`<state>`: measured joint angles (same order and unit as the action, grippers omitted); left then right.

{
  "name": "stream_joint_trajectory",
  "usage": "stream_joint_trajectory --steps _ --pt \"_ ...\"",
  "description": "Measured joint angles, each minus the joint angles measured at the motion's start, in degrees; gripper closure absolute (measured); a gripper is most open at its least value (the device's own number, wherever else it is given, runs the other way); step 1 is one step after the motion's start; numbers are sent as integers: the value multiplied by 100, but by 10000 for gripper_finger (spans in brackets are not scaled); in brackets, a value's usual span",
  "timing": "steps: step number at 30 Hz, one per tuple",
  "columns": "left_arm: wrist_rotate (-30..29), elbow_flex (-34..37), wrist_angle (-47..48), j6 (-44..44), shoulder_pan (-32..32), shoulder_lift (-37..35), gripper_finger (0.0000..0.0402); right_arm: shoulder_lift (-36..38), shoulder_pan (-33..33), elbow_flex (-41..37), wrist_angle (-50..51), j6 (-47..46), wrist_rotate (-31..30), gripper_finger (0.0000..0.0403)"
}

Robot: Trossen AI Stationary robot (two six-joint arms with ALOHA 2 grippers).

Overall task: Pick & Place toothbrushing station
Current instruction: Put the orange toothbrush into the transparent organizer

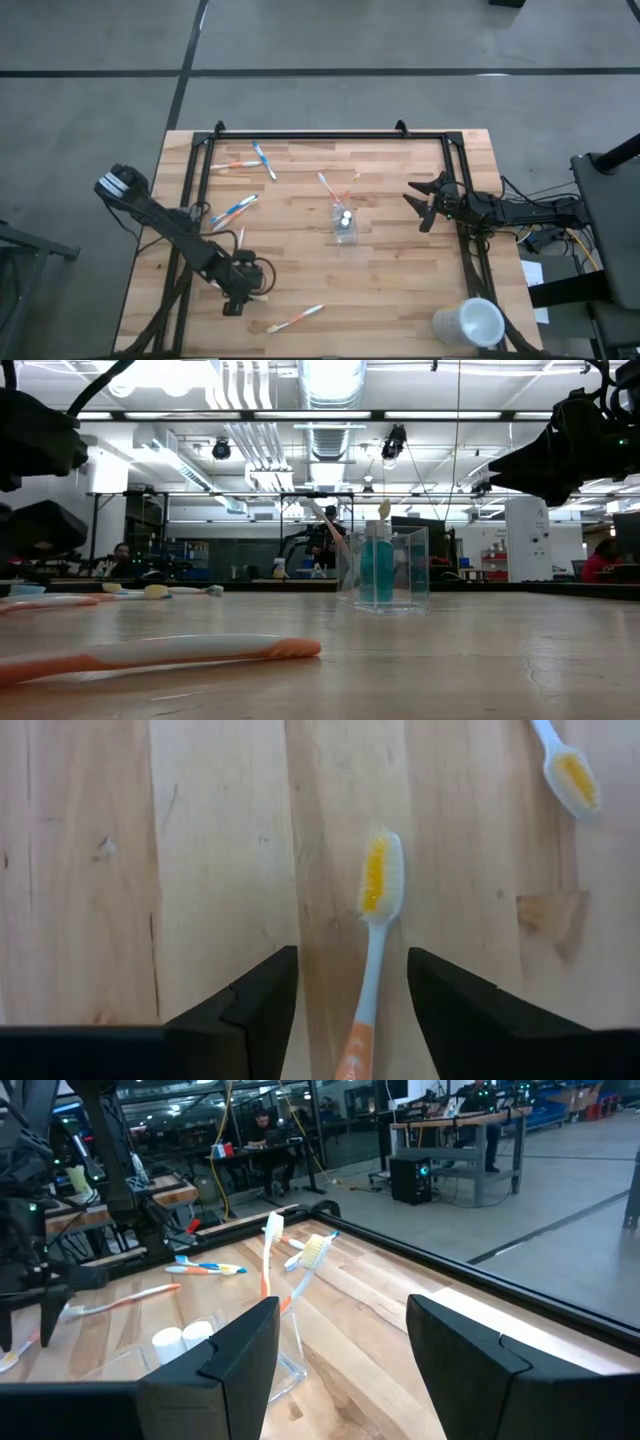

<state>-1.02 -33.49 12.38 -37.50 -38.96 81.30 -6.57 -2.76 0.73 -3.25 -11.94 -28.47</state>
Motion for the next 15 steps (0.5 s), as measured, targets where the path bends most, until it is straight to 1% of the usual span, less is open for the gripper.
stream_joint_trajectory --steps 7,15 --pt "-156 167 -435 4 4 6 204 0 1 0 0 0 -1 188" --pt "-170 181 -456 -9 7 15 205 0 2 0 2 0 -2 188"
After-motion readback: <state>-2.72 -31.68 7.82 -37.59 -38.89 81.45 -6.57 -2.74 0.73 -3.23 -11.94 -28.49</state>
